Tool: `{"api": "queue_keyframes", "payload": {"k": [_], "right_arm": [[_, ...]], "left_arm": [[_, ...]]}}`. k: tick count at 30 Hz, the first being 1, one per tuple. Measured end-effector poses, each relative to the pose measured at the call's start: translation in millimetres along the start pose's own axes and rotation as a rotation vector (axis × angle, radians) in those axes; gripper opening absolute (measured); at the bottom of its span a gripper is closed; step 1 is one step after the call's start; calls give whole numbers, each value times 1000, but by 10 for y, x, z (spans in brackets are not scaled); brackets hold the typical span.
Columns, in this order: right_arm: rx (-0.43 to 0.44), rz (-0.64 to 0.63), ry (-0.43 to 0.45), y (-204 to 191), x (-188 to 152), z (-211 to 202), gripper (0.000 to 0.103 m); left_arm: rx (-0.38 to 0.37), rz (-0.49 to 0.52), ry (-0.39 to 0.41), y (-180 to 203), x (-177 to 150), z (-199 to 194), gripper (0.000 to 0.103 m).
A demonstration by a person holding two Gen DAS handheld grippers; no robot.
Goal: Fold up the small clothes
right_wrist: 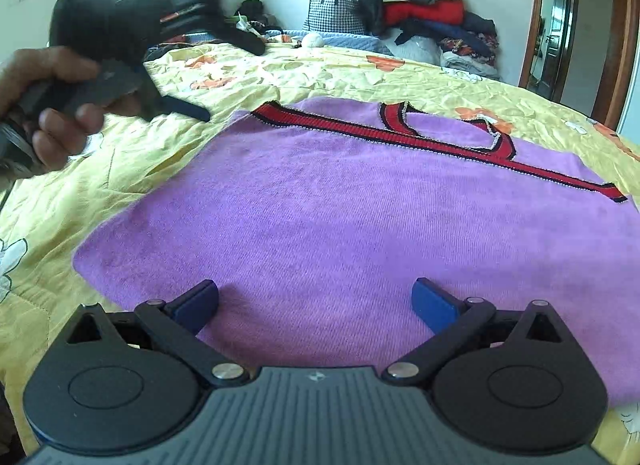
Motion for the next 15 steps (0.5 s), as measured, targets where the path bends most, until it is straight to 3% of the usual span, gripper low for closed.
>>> {"api": "queue_keyframes", "payload": {"k": [3,6,9,15], "right_arm": [[1,-2,6,-12,0,-28,103],[10,-13,8,-48,0,-59,103],[0,-23,5,-75,-27,-99,103],[9,-27,6,-121,-45,-136,103]], "left_arm": [[-50,-15,-78,-8,34,132,103],[38,-31,-117,-76,71,321,103],[71,-26,-125,-90,130,384,103],[40,9,-186,18,152,581,99]]}}
Point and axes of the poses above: each gripper's, at about its wrist camera, not at the fingertips, and z roughly the way its jaws point, y to its right, x to its top, the point moved 9 cm from there along z, roughly the way its jaws point, and after that the axes turned 6 degrees about -y, right-handed, at the moved point
